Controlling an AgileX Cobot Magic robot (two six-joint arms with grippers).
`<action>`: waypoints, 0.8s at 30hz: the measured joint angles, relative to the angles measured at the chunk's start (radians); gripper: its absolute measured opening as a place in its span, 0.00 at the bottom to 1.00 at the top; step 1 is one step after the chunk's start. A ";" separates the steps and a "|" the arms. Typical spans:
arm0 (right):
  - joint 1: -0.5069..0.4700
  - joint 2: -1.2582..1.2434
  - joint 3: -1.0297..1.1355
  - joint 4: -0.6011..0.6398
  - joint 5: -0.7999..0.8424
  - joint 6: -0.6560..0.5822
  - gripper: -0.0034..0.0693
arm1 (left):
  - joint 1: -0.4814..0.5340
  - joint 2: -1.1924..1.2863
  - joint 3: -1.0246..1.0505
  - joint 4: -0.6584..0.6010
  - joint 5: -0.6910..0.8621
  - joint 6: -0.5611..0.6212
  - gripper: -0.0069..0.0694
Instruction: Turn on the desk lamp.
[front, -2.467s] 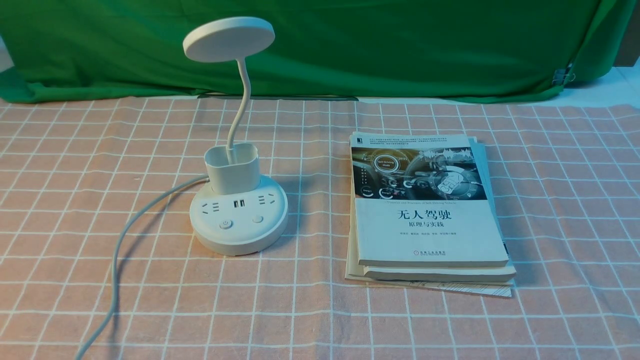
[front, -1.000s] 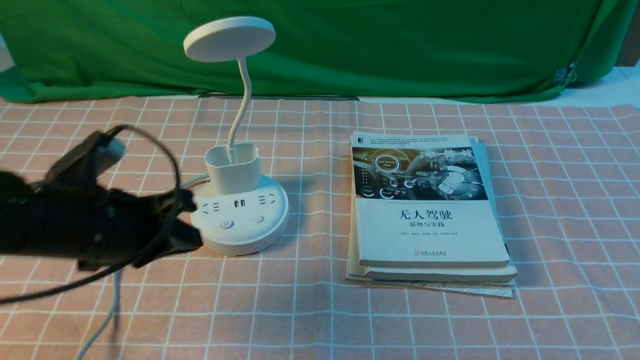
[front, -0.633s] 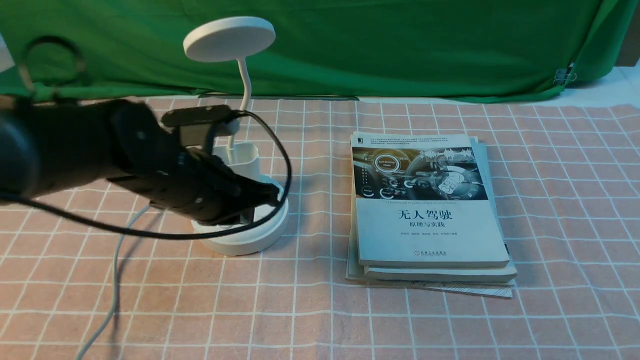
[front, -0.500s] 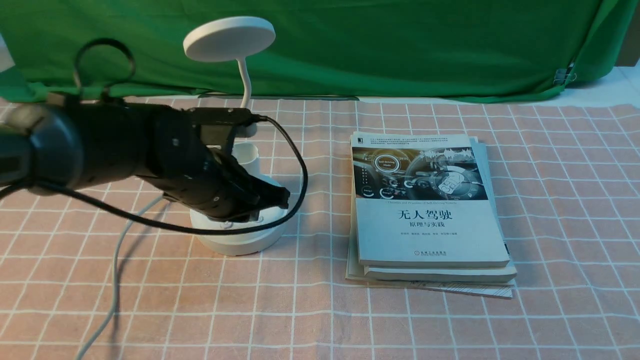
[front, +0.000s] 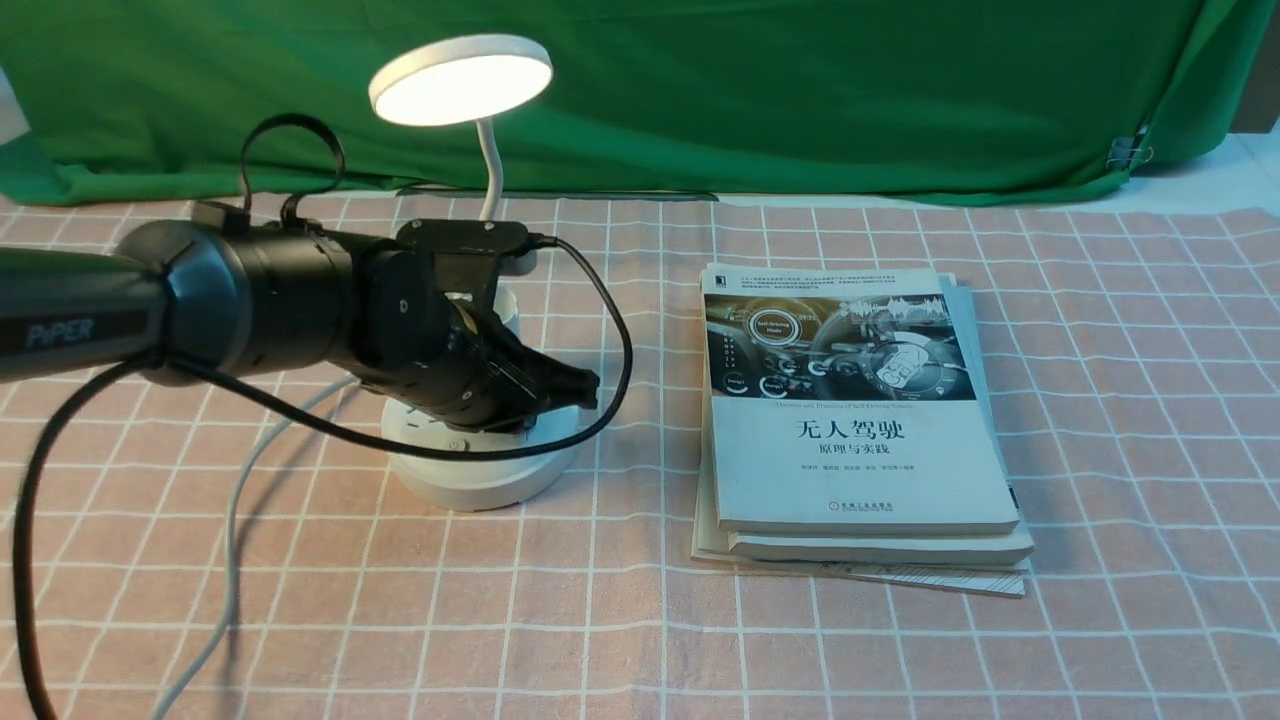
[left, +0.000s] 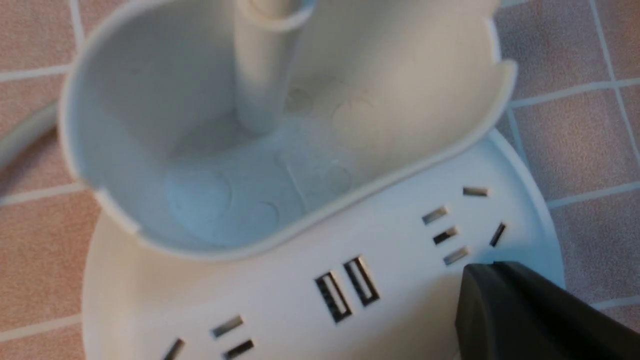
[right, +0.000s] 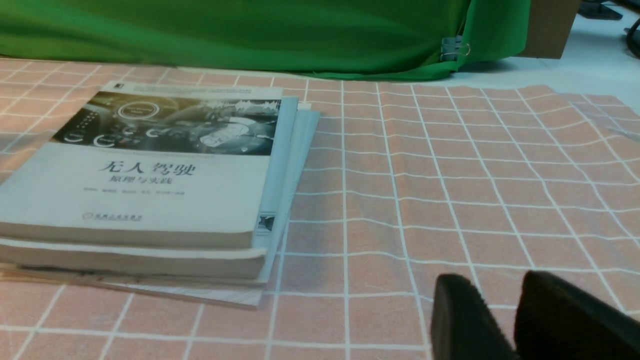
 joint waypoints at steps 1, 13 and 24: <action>0.000 0.000 0.000 0.000 0.000 0.000 0.38 | 0.000 -0.005 0.000 -0.001 0.002 -0.003 0.09; 0.000 0.000 0.000 0.000 0.000 0.000 0.37 | 0.000 -0.216 0.062 -0.054 0.059 -0.045 0.09; 0.000 0.000 0.000 0.000 0.000 0.000 0.37 | 0.000 -0.631 0.444 -0.151 0.075 -0.028 0.09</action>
